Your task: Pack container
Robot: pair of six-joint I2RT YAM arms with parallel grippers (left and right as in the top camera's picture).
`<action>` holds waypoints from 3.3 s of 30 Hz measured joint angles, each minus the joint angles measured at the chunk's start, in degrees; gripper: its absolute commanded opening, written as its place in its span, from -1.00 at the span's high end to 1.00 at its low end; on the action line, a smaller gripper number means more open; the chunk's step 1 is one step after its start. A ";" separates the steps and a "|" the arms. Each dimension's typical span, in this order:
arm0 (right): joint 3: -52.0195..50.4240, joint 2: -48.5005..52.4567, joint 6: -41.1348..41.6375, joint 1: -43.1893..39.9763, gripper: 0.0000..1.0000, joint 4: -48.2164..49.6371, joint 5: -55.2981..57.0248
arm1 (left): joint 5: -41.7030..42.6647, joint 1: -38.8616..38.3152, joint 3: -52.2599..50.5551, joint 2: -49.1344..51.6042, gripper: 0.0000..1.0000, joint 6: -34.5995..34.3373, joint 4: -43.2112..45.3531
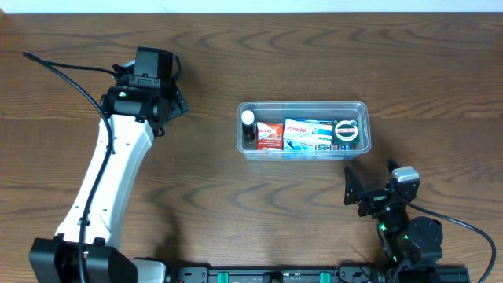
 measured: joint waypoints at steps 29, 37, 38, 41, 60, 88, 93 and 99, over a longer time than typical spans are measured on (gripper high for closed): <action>-0.02 -0.02 -0.02 0.00 -0.98 0.00 0.13 | -7.08 0.07 -47.43 -69.05 -0.96 0.20 6.29; -0.02 -0.02 -0.02 0.00 -0.99 0.00 0.13 | -7.32 0.07 -63.23 -77.88 -0.96 0.31 35.76; -0.02 -0.02 -0.02 0.00 -0.99 0.02 0.13 | -7.10 0.07 -64.85 -78.23 -0.96 0.59 38.47; -0.02 -0.02 -0.02 0.00 -0.98 0.00 0.13 | -5.81 0.07 -69.46 -79.03 -0.96 1.60 42.86; -0.04 -0.02 -0.02 0.00 -0.99 0.02 0.13 | 8.94 5.40 -73.20 -86.71 -0.96 22.16 45.53; -0.04 -0.02 -0.02 0.00 -0.98 0.02 0.13 | 12.13 5.42 -73.31 -86.71 -0.96 28.48 45.55; -0.04 -0.02 -0.02 0.00 -0.99 0.02 0.13 | 12.13 5.42 -73.31 -86.71 -0.96 28.46 45.55; -0.04 -0.02 -0.02 0.00 -0.99 0.02 0.13 | 12.13 5.42 -73.31 -86.71 -0.96 28.46 45.55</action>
